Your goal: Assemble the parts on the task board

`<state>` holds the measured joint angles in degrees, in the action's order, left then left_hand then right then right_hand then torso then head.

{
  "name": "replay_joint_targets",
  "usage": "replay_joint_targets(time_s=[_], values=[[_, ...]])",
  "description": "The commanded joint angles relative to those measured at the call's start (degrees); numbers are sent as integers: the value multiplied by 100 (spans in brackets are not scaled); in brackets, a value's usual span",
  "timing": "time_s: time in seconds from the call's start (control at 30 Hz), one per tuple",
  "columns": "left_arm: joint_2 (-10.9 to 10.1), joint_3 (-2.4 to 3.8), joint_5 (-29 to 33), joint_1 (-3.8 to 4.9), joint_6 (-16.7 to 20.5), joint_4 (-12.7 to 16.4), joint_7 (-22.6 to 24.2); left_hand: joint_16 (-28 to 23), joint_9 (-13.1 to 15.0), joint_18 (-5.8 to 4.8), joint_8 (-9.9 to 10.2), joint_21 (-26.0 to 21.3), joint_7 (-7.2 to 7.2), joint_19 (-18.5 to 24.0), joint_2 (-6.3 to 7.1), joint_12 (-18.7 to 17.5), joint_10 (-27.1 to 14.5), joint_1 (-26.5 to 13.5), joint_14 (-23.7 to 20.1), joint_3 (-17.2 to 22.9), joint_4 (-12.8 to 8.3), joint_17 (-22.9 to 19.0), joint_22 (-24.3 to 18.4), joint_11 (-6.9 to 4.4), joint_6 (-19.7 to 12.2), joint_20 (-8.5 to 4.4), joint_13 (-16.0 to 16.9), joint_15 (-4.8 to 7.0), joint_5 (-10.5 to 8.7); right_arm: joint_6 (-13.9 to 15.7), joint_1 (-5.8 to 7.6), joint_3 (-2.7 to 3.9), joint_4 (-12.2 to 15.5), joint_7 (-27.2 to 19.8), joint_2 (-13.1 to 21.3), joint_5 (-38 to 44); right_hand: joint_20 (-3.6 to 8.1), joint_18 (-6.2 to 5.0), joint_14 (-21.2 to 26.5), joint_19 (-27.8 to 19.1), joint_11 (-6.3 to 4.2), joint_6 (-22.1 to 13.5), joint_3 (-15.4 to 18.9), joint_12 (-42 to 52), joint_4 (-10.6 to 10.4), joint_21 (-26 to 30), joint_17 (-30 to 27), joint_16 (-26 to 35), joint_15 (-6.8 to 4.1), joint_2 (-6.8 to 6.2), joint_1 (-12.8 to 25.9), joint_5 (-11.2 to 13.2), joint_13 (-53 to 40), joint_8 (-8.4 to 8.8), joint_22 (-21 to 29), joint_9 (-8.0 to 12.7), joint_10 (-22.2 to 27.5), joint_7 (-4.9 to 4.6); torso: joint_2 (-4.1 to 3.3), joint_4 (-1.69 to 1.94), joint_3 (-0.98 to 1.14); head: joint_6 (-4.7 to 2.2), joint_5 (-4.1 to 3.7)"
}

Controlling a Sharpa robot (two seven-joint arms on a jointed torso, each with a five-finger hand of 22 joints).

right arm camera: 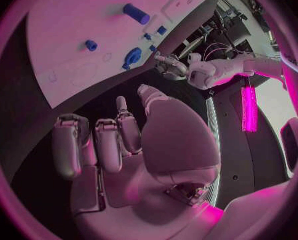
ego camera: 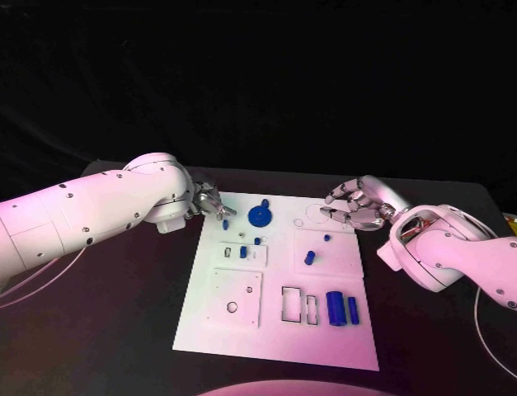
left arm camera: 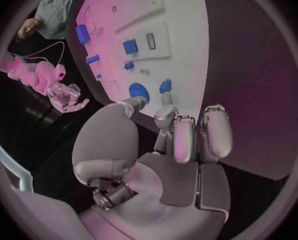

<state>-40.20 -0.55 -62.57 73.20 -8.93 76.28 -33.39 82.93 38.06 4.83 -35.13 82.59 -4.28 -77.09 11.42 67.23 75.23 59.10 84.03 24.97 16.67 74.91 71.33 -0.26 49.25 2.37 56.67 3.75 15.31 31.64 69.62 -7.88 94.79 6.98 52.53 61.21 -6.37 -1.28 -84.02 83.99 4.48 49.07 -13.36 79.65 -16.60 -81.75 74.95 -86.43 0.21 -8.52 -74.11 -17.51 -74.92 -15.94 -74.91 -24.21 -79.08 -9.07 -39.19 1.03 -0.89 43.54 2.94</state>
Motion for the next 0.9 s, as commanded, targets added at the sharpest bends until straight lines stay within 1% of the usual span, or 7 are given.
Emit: replay_joint_targets(time_s=[0.03,0.2,0.3,0.47,0.7,0.9], values=[[74,-23,-155,5,-180,-111,130,4,-9,-78,32,-26,-11,-8,6,-27,-28,75,282,-36,10,293,-2,32,-12,46,-9,-36,0,-67,-6,0,-1,-42,-5,56,13,-78,-349,135,-15,-8,32,-36,0,18,433,25,-5,14,39,-26,-227,-32,-1135,-8,40,2,-1,0,5,11,0],[153,-56,-182,3,-218,-225,145,6,-26,-75,50,-34,-19,3,13,-33,-45,124,282,-59,9,294,-16,39,-11,55,-22,-43,-4,-69,-7,0,-2,-43,-8,56,13,-78,-349,135,-15,-8,32,-36,0,18,433,25,-5,14,39,-26,-227,-32,-1135,-8,40,2,1,-3,10,23,-1],[191,-69,-190,1,-238,-268,155,5,-29,-73,53,-38,-20,9,15,-37,-50,130,281,-64,10,293,-24,41,-11,57,-28,-44,-5,-70,-7,0,-4,-42,-10,56,13,-78,-349,135,-15,-8,32,-36,0,18,433,25,-5,14,39,-26,-227,-32,-1135,-8,40,2,0,-7,8,22,-2],[235,-85,-191,-1,-275,-307,165,4,-34,-73,57,-39,-22,10,10,-36,-53,142,281,-67,10,292,-25,42,-10,59,-28,-46,-5,-71,-8,0,-7,-41,-12,56,13,-78,-349,135,-15,-8,32,-36,0,18,433,25,-5,14,39,-26,-227,-32,-1135,-8,40,2,4,-6,14,30,-3],[294,-125,-183,-5,-364,-410,164,6,-67,-71,87,-44,-29,15,-28,-31,-73,291,280,-51,3,294,-26,49,3,75,-34,-55,-3,-78,-8,0,-9,-39,-16,56,13,-78,-349,135,-15,-8,32,-36,0,18,433,25,-5,14,39,-26,-227,-32,-1135,-8,40,2,7,1,12,35,-3],[322,-146,-176,-14,-414,-478,166,5,-87,-69,103,-48,-31,20,-49,-36,-89,391,279,-25,2,292,-31,51,14,83,-52,-58,-2,-90,-9,0,-12,-31,-17,56,13,-78,-349,135,-15,-8,32,-36,0,18,433,25,-5,14,39,-26,-227,-32,-1135,-8,40,2,0,-5,9,37,-5]])
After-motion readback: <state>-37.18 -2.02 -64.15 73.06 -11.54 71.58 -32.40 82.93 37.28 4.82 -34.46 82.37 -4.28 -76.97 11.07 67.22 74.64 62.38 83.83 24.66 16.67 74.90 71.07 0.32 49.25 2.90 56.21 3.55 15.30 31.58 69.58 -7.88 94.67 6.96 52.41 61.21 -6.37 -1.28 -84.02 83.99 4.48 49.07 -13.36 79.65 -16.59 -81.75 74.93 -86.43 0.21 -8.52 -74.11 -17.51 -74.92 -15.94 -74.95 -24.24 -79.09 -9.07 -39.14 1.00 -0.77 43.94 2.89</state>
